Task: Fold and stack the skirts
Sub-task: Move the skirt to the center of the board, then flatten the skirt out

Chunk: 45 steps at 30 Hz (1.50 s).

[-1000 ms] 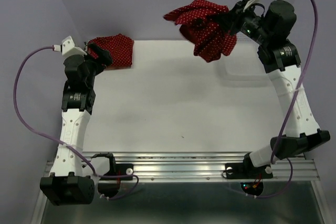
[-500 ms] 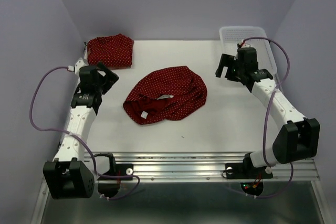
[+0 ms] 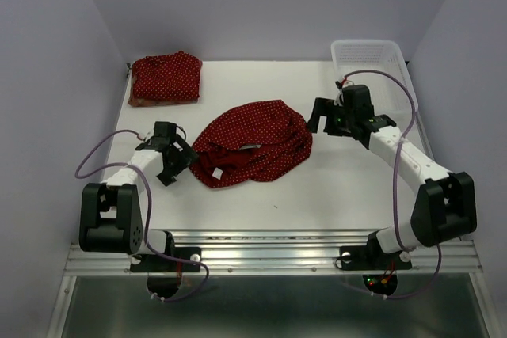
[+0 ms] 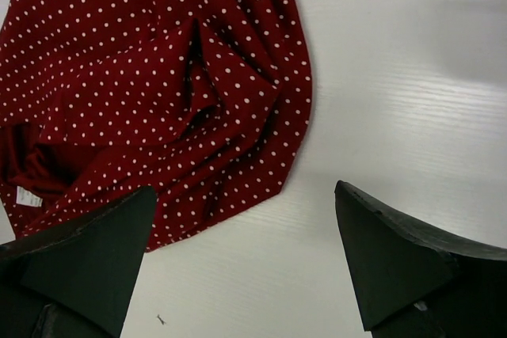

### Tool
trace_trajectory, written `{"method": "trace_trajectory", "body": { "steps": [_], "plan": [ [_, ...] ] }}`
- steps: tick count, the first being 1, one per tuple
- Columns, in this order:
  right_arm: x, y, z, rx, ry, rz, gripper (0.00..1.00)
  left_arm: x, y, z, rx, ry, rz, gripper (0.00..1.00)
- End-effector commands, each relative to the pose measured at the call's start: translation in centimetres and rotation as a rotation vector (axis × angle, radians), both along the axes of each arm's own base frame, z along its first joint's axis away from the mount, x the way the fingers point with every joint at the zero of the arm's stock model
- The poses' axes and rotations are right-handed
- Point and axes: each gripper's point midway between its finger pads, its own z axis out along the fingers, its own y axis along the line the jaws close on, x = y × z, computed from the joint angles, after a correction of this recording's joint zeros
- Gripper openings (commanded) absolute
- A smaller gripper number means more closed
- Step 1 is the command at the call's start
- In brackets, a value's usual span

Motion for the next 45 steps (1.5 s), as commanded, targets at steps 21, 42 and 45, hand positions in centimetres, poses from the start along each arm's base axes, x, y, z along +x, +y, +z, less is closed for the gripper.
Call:
{"method": "trace_trajectory", "body": {
  "steps": [21,42,45],
  "plan": [
    [8.7,6.8,-1.3,-0.026,-0.032,0.082,0.01,8.5,-5.6,2.8,-0.133,-0.198,-0.238,0.0],
    [-11.5,0.6,38.4,0.285,-0.936,0.147,0.04,-6.2,0.9,52.0,-0.011,-1.497,-0.003,0.0],
    [-12.9,0.9,37.9,0.316,-0.945,0.185,0.04,-7.3,1.0,52.5,-0.022,-1.521,0.005,0.0]
  ]
}}
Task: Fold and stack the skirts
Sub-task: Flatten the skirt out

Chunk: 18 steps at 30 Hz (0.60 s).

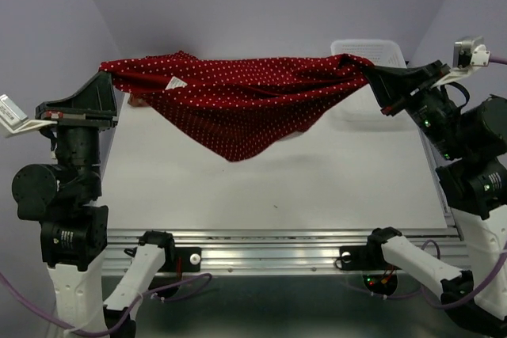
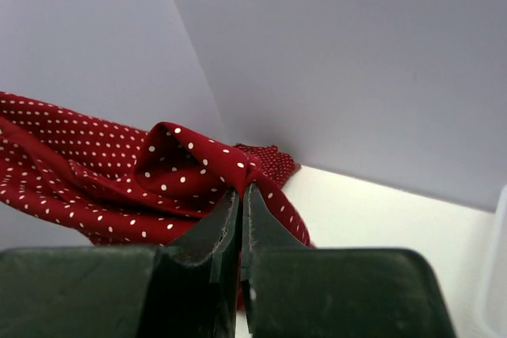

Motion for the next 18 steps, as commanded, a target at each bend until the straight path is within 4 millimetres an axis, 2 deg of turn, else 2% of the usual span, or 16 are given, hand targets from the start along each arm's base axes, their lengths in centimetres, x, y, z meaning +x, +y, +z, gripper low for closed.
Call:
{"method": "trace_trajectory", "body": {
  "steps": [1,3,4,5,6,7,9,10,11,12,13,15,16,17,18],
  "plan": [
    [-0.3,1.2,-1.2,0.028,0.022,0.073,0.04,1.4,0.3,-0.9,-0.005,0.047,0.021,0.0],
    [0.7,1.3,-2.8,0.024,0.09,0.056,0.04,3.1,0.2,-2.2,-0.001,0.097,0.027,0.0],
    [2.7,1.3,-4.3,0.025,0.153,0.014,0.04,5.3,0.1,-3.8,-0.003,0.163,0.036,0.0],
    [3.9,1.4,-5.6,0.021,0.199,-0.009,0.04,6.8,0.0,-5.0,-0.003,0.205,0.041,0.0],
    [5.1,1.4,-7.1,0.012,0.251,-0.036,0.04,8.6,-0.1,-7.1,0.003,0.269,0.044,0.0],
    [7.7,1.6,-9.9,0.001,0.336,-0.085,0.05,12.0,-0.5,-10.7,0.009,0.391,0.047,0.0],
    [10.2,2.0,-13.7,-0.021,0.445,-0.125,0.06,15.5,-1.1,-15.8,0.033,0.545,0.038,0.0],
    [12.7,2.6,-17.4,-0.06,0.542,-0.148,0.07,18.2,-1.4,-20.8,0.052,0.697,0.04,0.0],
    [13.8,3.0,-19.5,-0.083,0.594,-0.155,0.11,19.4,-1.7,-23.5,0.065,0.777,0.03,0.01],
    [14.7,3.3,-21.4,-0.107,0.649,-0.163,0.17,20.0,-2.6,-25.9,0.096,0.856,-0.02,0.19],
    [16.5,3.9,-25.0,-0.151,0.736,-0.171,0.25,21.4,-3.0,-29.4,0.115,0.949,-0.042,0.29],
    [17.0,4.1,-28.0,-0.208,0.837,-0.178,0.51,21.9,-3.9,-32.1,0.15,1.012,-0.092,0.44],
    [17.6,4.5,-28.5,-0.24,0.852,-0.161,0.67,22.0,-4.0,-33.0,0.166,1.036,-0.103,0.96],
    [17.4,4.6,-28.6,-0.251,0.856,-0.15,0.68,21.8,-3.9,-33.3,0.167,1.042,-0.1,0.99],
    [17.3,4.8,-28.6,-0.248,0.845,-0.132,0.79,21.2,-3.7,-34.3,0.176,1.063,-0.094,0.99]
  ]
}}
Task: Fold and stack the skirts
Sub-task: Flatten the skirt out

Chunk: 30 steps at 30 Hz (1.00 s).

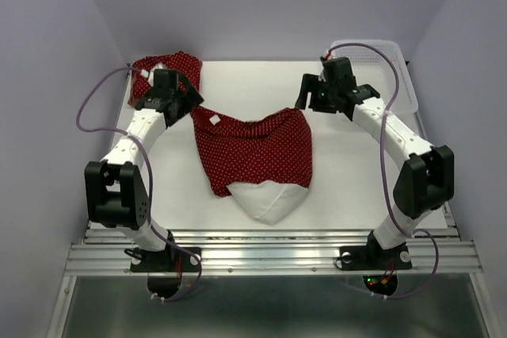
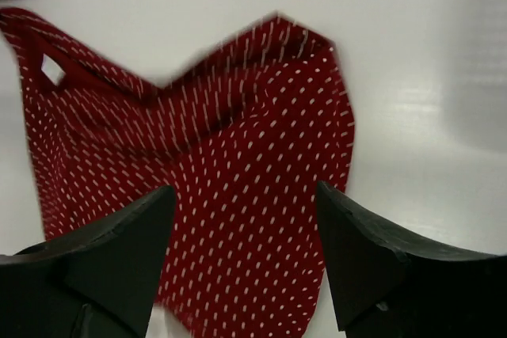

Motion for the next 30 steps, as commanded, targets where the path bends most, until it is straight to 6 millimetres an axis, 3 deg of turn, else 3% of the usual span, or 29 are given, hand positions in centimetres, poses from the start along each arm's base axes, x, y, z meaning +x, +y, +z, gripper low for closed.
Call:
{"method": "trace_trajectory", "body": {
  "steps": [1,2,3,4,5,6,7,8,9,10,12,13,15,17,18,22,23,24,25,27,28,30],
  "plan": [
    [-2.0,-0.1,1.2,-0.013,0.007,0.054,0.84,-3.5,0.5,2.2,0.025,-0.024,-0.022,0.99],
    [-2.5,0.0,1.0,0.001,-0.003,0.071,1.0,-4.1,0.5,2.1,0.021,-0.029,-0.016,0.99],
    [-3.2,0.1,2.6,0.03,-0.067,0.09,1.0,-5.2,0.6,0.3,0.021,0.006,-0.016,0.99],
    [-4.7,0.3,0.3,0.038,-0.024,0.122,1.0,-6.1,0.4,0.7,0.008,-0.012,-0.024,0.99],
    [-5.5,0.2,-0.2,0.046,-0.024,0.136,1.0,-6.9,0.1,0.0,0.004,0.0,-0.04,0.99],
    [-6.5,0.1,0.6,0.066,-0.057,0.147,1.0,-8.5,-0.7,-2.1,0.006,0.051,-0.074,0.99],
    [-7.5,0.0,-0.2,0.073,-0.042,0.156,1.0,-9.6,-1.2,-2.2,0.004,0.047,-0.096,0.99],
    [-9.2,0.0,-3.0,0.076,0.024,0.18,1.0,-10.7,-1.9,-3.2,0.003,0.067,-0.123,0.99],
    [-10.3,-0.1,-3.9,0.083,0.047,0.193,1.0,-11.7,-2.5,-4.1,0.004,0.084,-0.146,0.99],
    [-11.8,0.0,-3.8,0.102,0.044,0.212,1.0,-13.9,-4.5,-5.8,-0.034,0.125,-0.209,0.99],
    [-14.3,0.5,-5.2,0.122,0.073,0.265,1.0,-16.1,-6.4,-7.3,-0.071,0.166,-0.265,0.99],
    [-16.1,0.4,-6.3,0.119,0.083,0.284,1.0,-18.3,-7.8,-8.9,-0.103,0.209,-0.297,0.99],
    [-18.5,1.4,-7.6,0.087,0.085,0.36,1.0,-21.1,-8.4,-11.8,-0.117,0.285,-0.306,0.99],
    [-19.1,1.8,-7.6,0.029,0.049,0.374,1.0,-23.1,-9.2,-12.8,-0.156,0.311,-0.308,0.99],
    [-20.0,2.9,-7.7,-0.003,0.037,0.42,1.0,-24.5,-9.0,-14.3,-0.16,0.352,-0.294,0.99],
    [-18.5,3.5,-8.9,-0.198,0.014,0.365,1.0,-26.7,-9.4,-15.6,-0.219,0.364,-0.273,0.99],
    [-17.1,2.8,-10.1,-0.284,0.036,0.297,1.0,-26.6,-9.6,-15.5,-0.239,0.348,-0.265,0.99],
    [-16.5,2.7,-9.3,-0.3,0.005,0.274,1.0,-26.6,-9.6,-15.7,-0.24,0.347,-0.261,0.99],
    [-16.6,2.6,-11.4,-0.376,0.065,0.272,1.0,-26.6,-9.4,-16.0,-0.231,0.344,-0.255,0.99],
    [-15.3,1.7,-12.0,-0.466,0.063,0.205,1.0,-26.5,-9.0,-16.5,-0.209,0.355,-0.234,0.99],
    [-15.2,1.7,-13.3,-0.507,0.093,0.197,1.0,-25.9,-8.3,-16.8,-0.17,0.355,-0.196,0.99],
    [-14.1,1.3,-13.2,-0.545,0.081,0.138,1.0,-25.5,-8.0,-17.1,-0.142,0.359,-0.172,0.99]
  ]
}}
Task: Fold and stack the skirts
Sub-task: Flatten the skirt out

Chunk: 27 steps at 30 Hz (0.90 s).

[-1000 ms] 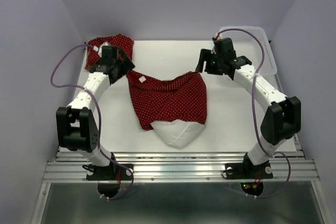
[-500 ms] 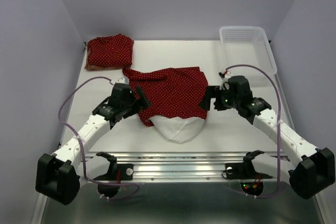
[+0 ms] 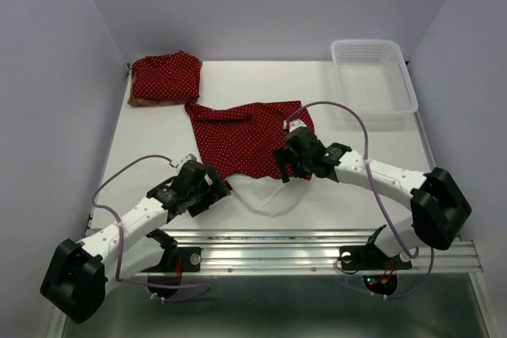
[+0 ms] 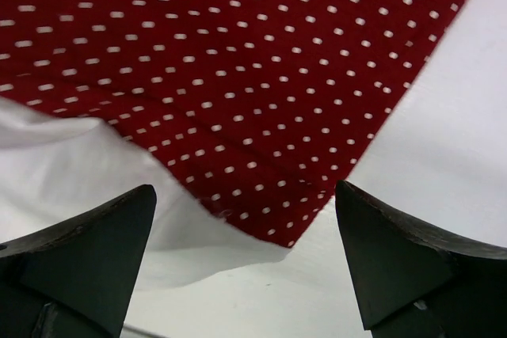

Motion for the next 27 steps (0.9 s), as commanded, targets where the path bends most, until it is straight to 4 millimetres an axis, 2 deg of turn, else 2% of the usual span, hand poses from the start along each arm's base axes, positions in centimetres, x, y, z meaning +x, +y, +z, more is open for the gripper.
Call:
{"method": "trace_trajectory", "body": {
  "steps": [1,5,9,13,14,16,18,21,25,26,27],
  "plan": [
    [2.7,-2.5,0.4,-0.158,-0.106,-0.153,1.0,2.2,1.1,0.0,0.072,-0.037,0.106,0.99],
    [3.1,-2.7,0.2,-0.188,-0.114,-0.157,1.0,3.3,1.1,-0.7,0.121,-0.01,0.129,0.98],
    [1.5,-2.5,-0.8,-0.182,-0.053,-0.077,1.0,4.3,1.1,-0.6,0.149,-0.013,0.15,0.91],
    [0.0,-1.9,-1.5,-0.155,-0.011,0.035,1.0,5.0,1.4,-0.3,0.185,-0.024,0.163,0.72],
    [-0.5,-1.4,-1.7,-0.135,0.014,0.073,1.0,5.0,1.6,-0.4,0.195,-0.018,0.163,0.62],
    [-1.2,-1.0,-2.2,-0.12,0.038,0.109,1.0,4.9,1.8,-0.5,0.21,-0.011,0.168,0.54],
    [-1.3,-0.8,-2.4,-0.117,0.042,0.129,1.0,4.8,1.8,-0.6,0.212,-0.008,0.169,0.5],
    [-0.5,-1.1,-2.8,-0.148,0.026,0.1,1.0,4.8,2.2,-1.0,0.226,-0.004,0.184,0.44],
    [0.3,-0.8,-3.5,-0.174,0.022,0.094,0.98,5.3,2.3,-0.7,0.244,-0.015,0.188,0.4],
    [0.6,-1.0,-3.7,-0.182,0.018,0.069,0.97,5.5,2.4,-0.8,0.257,-0.015,0.185,0.33],
    [1.3,-1.8,-3.9,-0.226,-0.006,0.018,0.87,5.6,2.4,-0.7,0.262,-0.017,0.183,0.28]
  ]
}}
